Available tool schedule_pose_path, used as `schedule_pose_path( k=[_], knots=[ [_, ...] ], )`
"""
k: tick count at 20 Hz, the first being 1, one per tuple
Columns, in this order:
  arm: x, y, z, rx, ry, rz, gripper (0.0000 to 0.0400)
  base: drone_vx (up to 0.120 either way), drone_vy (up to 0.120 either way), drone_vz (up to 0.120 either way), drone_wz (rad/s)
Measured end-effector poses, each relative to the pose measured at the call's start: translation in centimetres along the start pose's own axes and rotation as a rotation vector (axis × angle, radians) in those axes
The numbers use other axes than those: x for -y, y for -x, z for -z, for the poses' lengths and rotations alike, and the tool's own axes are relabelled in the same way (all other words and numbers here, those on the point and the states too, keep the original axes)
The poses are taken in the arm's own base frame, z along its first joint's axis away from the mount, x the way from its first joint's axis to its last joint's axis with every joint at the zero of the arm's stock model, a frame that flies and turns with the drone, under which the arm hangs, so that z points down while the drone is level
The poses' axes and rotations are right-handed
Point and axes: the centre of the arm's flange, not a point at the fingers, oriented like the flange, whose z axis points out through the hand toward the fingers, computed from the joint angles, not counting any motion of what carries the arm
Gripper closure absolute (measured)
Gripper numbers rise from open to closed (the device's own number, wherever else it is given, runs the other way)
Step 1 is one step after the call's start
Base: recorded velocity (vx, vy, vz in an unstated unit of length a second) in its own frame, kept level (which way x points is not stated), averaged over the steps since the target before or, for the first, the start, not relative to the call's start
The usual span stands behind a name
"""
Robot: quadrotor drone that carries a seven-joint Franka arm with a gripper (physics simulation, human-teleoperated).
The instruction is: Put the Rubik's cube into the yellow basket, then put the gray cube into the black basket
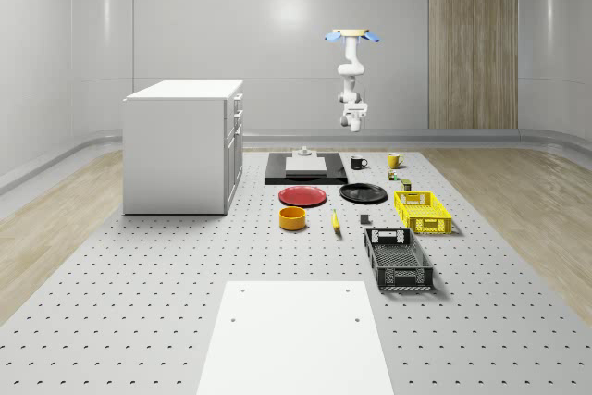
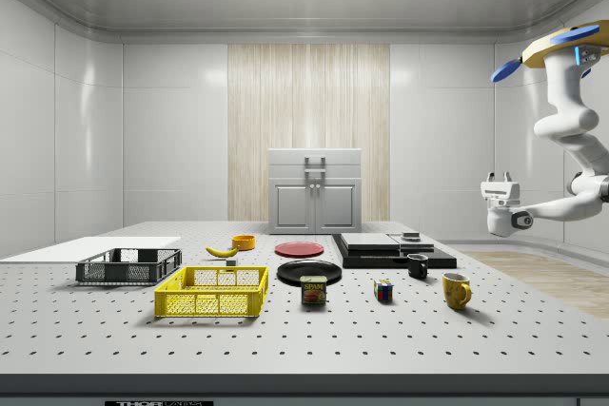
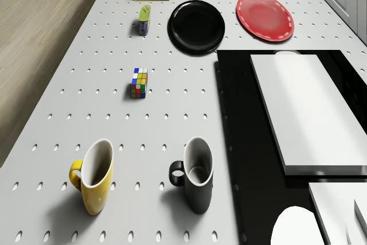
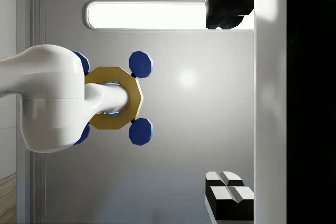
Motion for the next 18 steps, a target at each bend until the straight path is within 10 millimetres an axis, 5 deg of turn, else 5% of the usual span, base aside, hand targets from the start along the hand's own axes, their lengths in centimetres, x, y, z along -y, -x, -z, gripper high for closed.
schedule_pose_path(
  k=[9,18],
  knots=[
    [0.1,-0.1,1.6,-0.005,-0.005,0.000,0.0000,0.000,0.120,0.000,0.000],
    [0.1,0.0,1.8,-0.010,-0.009,0.000,0.0000,0.120,0.120,0.000,0.000]
  ],
)
